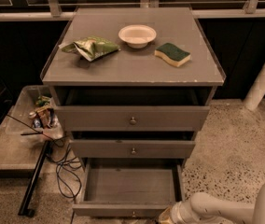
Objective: Close bottom drawer
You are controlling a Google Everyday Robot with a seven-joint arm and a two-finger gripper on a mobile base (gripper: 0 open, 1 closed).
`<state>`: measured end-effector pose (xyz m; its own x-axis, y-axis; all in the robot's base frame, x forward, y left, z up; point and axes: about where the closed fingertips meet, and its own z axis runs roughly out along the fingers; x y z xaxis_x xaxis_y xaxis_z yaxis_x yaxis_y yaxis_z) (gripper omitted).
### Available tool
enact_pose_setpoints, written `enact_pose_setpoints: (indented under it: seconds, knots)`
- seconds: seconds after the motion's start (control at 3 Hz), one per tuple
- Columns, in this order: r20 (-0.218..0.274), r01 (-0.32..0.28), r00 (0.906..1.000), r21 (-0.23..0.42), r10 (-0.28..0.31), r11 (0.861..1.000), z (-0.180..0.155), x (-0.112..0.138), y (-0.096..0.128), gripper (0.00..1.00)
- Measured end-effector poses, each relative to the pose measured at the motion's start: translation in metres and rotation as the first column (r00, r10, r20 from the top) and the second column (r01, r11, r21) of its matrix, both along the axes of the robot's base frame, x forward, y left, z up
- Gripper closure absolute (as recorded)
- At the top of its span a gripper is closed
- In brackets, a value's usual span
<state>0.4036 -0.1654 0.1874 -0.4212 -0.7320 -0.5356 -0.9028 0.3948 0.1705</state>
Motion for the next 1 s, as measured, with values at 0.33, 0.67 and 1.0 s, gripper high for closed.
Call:
enact_pose_setpoints:
  seconds: [0.33,0.67,1.0]
  knots:
    - [0.000,0.000,1.0000,0.000,0.000,1.000,0.0000,0.0000,0.0000,0.57]
    - [0.000,0.000,1.0000,0.000,0.000,1.000,0.0000,0.0000,0.0000,0.36]
    - [0.000,0.000,1.0000,0.000,0.000,1.000,0.0000,0.0000,0.0000,0.12]
